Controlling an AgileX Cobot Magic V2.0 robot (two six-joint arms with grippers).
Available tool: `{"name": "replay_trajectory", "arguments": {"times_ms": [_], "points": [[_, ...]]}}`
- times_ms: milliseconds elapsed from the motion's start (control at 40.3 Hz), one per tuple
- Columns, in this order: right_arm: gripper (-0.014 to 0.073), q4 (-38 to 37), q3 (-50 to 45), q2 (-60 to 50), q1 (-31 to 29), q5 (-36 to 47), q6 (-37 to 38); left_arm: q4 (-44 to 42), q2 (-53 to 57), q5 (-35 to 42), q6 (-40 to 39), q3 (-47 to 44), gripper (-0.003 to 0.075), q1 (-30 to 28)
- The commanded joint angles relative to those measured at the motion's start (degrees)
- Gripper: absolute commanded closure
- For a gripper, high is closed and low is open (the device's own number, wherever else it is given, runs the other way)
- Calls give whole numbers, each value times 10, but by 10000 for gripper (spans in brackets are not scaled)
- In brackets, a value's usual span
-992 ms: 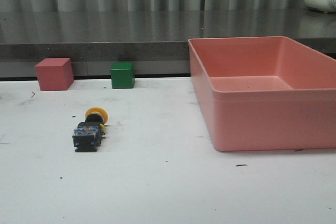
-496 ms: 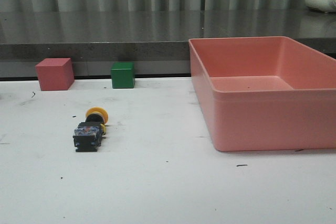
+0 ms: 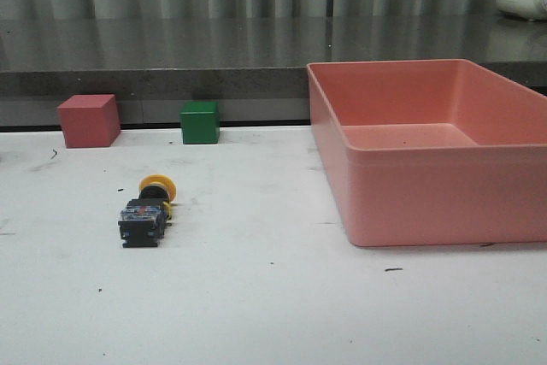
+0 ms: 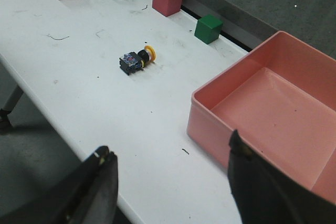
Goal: Place and stand button with both arms
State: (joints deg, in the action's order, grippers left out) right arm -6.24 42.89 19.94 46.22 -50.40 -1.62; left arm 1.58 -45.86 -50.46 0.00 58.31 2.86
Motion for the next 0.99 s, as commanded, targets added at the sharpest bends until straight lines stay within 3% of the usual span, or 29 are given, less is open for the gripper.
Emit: {"name": "replay_trajectory", "arguments": {"times_ms": [0, 471, 819, 967], "points": [[118, -11, 12, 5, -2, 41, -6, 11, -47, 5, 11, 43, 173, 28], [118, -11, 12, 5, -2, 41, -6, 11, -293, -116, 11, 181, 173, 170], [118, -11, 12, 5, -2, 41, -6, 20, -466, -213, -45, 289, 173, 199], [118, -11, 12, 5, -2, 41, -6, 26, -520, -217, -70, 314, 173, 199]]}}
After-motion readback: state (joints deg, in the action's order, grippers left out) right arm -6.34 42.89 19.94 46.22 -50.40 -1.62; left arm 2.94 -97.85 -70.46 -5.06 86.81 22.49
